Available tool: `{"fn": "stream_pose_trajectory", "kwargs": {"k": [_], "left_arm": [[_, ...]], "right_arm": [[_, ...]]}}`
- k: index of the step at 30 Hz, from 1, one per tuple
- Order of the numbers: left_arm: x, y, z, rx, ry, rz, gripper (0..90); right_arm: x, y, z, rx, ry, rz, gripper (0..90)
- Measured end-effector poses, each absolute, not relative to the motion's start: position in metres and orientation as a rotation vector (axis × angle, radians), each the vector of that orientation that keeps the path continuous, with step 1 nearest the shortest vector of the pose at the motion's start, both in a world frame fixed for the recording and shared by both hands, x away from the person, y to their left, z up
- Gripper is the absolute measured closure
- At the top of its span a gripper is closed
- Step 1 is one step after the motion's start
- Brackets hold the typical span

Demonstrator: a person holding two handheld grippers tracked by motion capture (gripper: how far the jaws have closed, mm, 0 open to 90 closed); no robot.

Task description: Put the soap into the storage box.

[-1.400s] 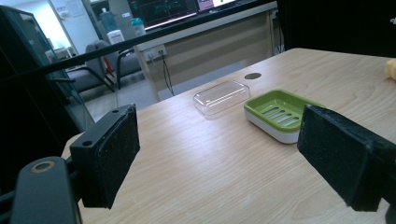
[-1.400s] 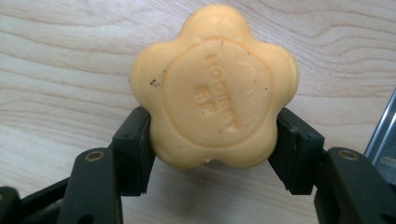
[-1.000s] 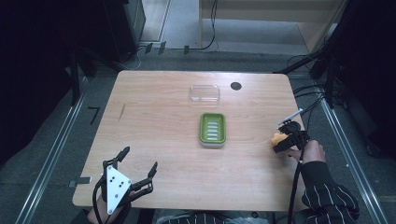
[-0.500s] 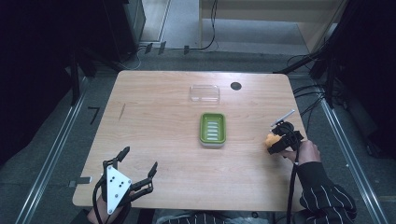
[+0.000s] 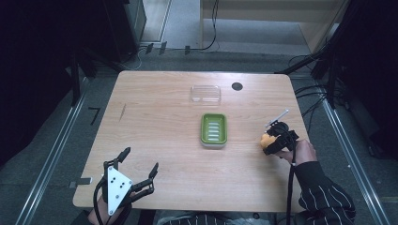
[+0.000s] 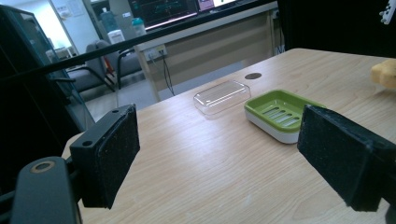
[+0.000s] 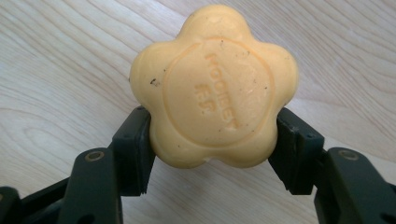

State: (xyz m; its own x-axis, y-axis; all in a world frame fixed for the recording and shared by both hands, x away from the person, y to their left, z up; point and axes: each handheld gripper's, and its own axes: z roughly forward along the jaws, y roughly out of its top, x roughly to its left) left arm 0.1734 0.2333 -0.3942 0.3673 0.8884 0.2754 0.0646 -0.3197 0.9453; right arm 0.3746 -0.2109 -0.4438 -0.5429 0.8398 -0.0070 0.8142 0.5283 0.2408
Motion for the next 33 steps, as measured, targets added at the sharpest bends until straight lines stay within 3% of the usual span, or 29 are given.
{"fn": "stream_pose_trajectory", "kwargs": {"k": [33], "left_arm": [[0.174,0.233,-0.394,1.681,0.855,1.077,13.0]], "right_arm": [[0.383,-0.171,-0.432,1.258,2.707,0.349,40.0]]}}
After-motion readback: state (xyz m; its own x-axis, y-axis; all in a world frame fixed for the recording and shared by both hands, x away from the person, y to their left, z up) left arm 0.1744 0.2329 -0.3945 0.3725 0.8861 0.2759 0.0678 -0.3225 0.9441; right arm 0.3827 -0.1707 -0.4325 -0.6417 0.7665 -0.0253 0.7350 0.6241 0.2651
